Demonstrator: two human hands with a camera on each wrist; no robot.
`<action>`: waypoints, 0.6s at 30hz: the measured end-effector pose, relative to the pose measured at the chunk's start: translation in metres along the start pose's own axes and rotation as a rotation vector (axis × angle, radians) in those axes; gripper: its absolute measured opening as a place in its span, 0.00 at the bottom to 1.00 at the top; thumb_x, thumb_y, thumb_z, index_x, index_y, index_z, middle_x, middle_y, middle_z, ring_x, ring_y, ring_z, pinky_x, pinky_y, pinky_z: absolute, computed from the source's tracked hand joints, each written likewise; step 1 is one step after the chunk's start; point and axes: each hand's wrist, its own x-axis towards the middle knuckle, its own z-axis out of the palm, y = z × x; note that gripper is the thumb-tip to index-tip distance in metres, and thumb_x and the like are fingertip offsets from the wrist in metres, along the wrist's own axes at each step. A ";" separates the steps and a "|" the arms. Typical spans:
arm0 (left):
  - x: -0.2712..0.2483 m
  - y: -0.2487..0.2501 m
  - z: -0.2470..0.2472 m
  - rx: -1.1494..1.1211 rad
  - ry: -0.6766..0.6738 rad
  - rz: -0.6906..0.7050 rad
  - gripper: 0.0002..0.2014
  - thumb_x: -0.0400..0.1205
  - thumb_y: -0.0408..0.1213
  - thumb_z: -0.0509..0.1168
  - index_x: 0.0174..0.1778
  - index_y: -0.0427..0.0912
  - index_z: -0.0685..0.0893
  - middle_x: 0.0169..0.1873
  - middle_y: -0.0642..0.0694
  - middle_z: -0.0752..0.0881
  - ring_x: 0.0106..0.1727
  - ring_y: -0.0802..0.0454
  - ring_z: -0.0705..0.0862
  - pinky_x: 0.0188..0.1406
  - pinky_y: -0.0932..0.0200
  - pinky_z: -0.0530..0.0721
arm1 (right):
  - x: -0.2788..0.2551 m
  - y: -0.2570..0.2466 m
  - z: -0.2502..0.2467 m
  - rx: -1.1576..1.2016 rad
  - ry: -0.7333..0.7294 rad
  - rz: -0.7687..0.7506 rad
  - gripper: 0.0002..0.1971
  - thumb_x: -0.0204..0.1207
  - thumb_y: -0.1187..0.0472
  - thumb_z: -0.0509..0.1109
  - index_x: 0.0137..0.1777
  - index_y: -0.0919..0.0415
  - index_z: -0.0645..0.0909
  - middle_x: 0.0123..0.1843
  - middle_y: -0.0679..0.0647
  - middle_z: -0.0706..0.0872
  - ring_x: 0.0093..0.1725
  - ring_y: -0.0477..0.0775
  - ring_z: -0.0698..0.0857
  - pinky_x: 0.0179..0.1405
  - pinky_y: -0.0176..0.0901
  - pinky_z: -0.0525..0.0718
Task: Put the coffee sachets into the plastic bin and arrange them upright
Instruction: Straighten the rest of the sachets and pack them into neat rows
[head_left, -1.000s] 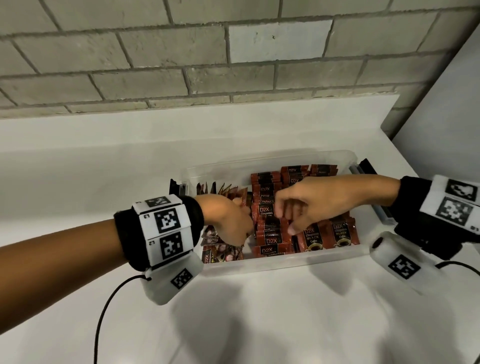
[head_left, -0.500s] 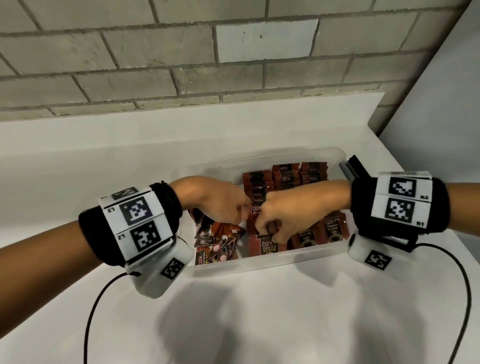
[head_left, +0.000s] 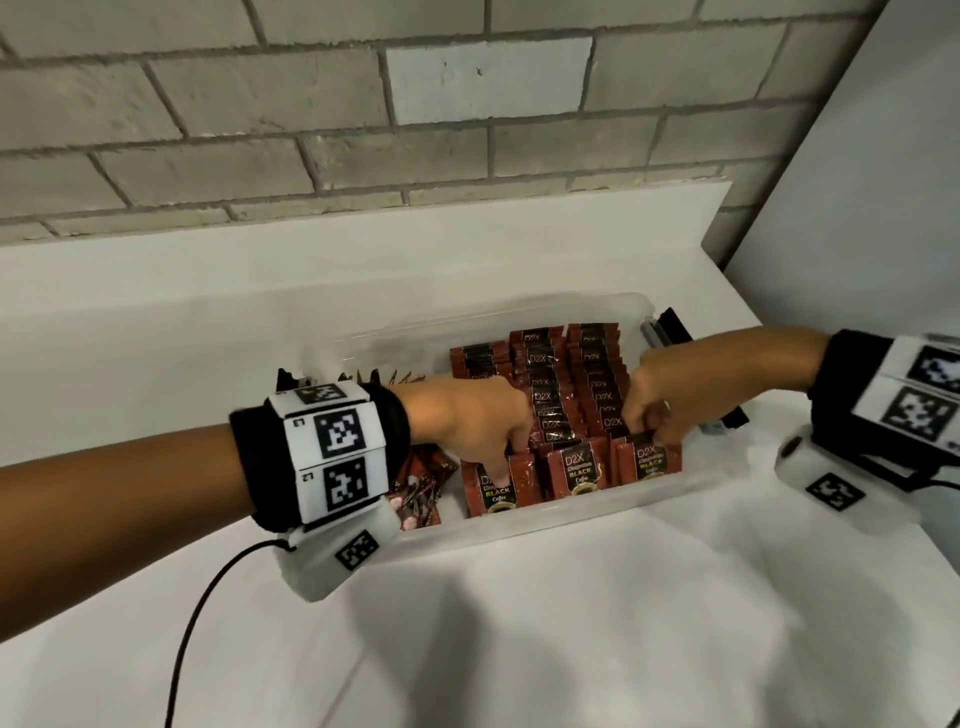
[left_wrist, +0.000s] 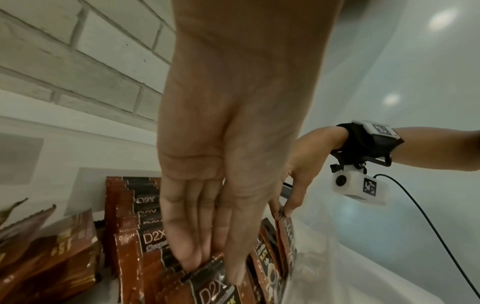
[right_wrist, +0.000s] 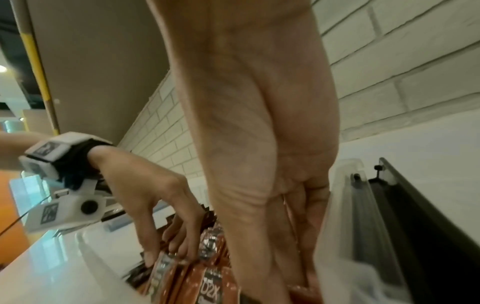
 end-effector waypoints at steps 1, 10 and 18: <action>0.001 0.001 0.001 0.000 0.008 -0.002 0.22 0.78 0.41 0.71 0.68 0.43 0.79 0.59 0.47 0.84 0.47 0.56 0.78 0.47 0.64 0.75 | 0.003 0.000 0.003 -0.032 -0.005 0.008 0.06 0.77 0.60 0.68 0.49 0.58 0.85 0.40 0.50 0.86 0.35 0.44 0.80 0.38 0.37 0.79; 0.004 -0.007 0.011 -0.135 0.140 -0.030 0.11 0.76 0.33 0.73 0.54 0.40 0.87 0.44 0.50 0.84 0.42 0.55 0.82 0.39 0.69 0.79 | 0.006 0.008 0.010 -0.004 0.050 0.073 0.16 0.76 0.62 0.71 0.62 0.58 0.74 0.56 0.57 0.79 0.23 0.27 0.76 0.18 0.24 0.71; 0.001 -0.010 0.015 -0.197 0.244 0.005 0.06 0.72 0.32 0.75 0.44 0.39 0.90 0.29 0.58 0.83 0.33 0.63 0.84 0.40 0.71 0.83 | 0.013 0.007 0.015 -0.089 0.069 0.011 0.10 0.73 0.54 0.74 0.38 0.45 0.75 0.48 0.50 0.83 0.49 0.51 0.83 0.45 0.43 0.84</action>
